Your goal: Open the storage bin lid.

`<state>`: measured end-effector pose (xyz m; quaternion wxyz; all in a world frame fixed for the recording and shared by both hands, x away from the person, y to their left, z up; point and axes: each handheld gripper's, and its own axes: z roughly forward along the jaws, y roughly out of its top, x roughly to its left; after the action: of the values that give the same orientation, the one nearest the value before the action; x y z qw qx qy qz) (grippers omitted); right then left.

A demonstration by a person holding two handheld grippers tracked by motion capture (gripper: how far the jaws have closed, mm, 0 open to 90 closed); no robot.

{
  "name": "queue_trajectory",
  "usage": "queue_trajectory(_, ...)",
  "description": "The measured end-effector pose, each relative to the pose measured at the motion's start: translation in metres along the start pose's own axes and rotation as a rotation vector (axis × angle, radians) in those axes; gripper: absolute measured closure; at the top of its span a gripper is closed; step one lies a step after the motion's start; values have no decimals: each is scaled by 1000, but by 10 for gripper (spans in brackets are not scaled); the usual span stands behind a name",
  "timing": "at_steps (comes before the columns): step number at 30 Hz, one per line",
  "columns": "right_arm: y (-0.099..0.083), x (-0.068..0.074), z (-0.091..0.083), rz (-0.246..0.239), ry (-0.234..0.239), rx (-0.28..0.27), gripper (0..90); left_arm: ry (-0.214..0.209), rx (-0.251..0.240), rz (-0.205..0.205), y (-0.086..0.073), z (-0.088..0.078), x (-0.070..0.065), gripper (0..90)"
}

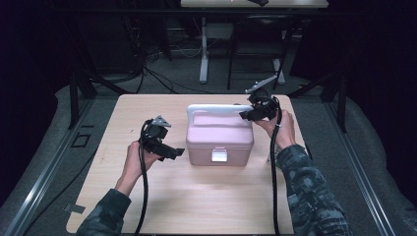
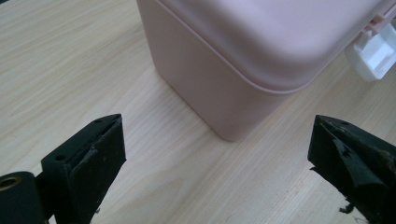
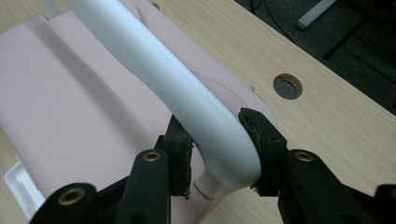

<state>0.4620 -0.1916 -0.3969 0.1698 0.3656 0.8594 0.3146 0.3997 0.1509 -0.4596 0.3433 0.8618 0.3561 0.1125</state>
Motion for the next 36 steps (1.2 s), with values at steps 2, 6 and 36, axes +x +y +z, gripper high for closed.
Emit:
queue_trajectory(2, 0, -1, 1, 9, 4, 3, 651, 0, -9, 1, 1, 0, -1, 49)
queue_trajectory(6, 1, -4, 1, 26, 7, 1, 651, 0, -20, 1, 3, 1, -2, 59)
queue_trajectory(36, 16, -18, -3, 123, 9, -8, 656, 38, -91, -18, 12, 10, -13, 250)
